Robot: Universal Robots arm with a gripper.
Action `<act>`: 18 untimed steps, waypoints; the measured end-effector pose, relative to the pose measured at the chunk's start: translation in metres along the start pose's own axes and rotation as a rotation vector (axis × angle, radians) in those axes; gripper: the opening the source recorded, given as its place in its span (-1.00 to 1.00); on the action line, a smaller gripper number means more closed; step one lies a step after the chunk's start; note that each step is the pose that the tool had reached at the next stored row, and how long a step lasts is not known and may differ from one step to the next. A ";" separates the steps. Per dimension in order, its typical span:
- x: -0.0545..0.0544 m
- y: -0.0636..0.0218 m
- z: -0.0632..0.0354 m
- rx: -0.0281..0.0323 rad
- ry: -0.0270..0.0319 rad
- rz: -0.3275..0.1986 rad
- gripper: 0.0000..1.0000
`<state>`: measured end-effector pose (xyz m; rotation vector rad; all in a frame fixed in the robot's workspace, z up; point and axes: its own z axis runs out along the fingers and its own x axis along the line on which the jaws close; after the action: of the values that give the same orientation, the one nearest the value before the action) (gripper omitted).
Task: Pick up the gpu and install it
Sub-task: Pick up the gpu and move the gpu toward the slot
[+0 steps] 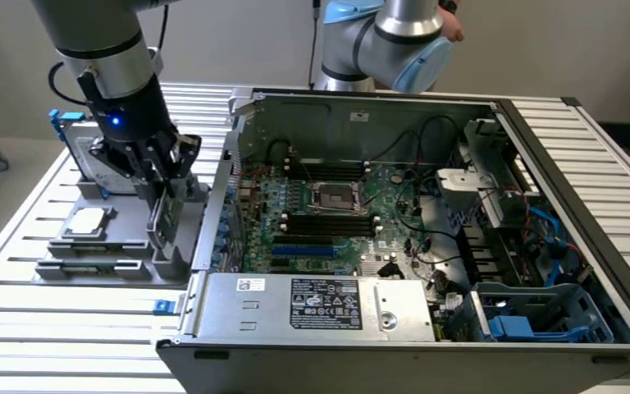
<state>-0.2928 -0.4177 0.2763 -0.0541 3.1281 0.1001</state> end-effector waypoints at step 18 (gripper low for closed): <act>-0.005 0.0046 -0.0761 -0.0034 -0.0001 0.000 -0.47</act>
<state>-0.2884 -0.4178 0.3526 -0.0535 3.1278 0.1054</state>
